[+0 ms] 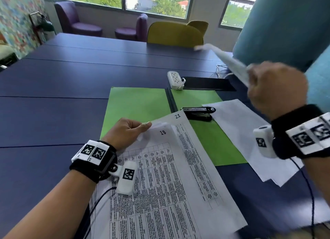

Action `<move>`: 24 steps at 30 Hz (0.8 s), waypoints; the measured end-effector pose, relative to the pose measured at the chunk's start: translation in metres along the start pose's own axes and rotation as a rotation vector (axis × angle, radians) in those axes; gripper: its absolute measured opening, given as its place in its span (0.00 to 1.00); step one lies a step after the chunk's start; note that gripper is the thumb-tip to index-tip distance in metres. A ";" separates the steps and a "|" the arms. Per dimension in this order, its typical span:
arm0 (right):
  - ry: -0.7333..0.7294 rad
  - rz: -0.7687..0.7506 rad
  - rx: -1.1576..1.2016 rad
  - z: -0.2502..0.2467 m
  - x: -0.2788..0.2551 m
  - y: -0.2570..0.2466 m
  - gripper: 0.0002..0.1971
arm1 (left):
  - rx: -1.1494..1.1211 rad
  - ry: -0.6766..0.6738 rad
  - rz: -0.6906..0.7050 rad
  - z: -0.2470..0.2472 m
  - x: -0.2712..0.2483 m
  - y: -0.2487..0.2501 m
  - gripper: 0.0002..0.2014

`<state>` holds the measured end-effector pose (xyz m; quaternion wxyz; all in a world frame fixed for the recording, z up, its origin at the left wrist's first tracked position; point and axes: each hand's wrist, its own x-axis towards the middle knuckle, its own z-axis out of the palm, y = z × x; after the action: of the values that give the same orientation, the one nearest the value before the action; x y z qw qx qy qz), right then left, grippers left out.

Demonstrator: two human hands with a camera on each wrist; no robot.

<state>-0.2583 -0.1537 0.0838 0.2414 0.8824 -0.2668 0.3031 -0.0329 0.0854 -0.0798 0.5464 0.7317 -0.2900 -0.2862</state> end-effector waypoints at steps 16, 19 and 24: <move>-0.990 0.183 -0.027 0.112 -0.049 0.002 0.19 | 0.129 -0.058 0.081 -0.002 0.001 0.000 0.05; -0.802 0.205 0.280 0.094 -0.047 -0.023 0.15 | 0.128 -0.073 0.114 -0.001 0.002 0.000 0.10; -0.792 0.198 1.077 0.050 -0.053 -0.099 0.08 | 0.120 -0.083 0.136 -0.001 0.001 -0.001 0.13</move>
<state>-0.2126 -0.0921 -0.0123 -0.3772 0.8955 -0.2263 0.0682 -0.0313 0.0857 -0.0803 0.5073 0.7292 -0.3780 -0.2607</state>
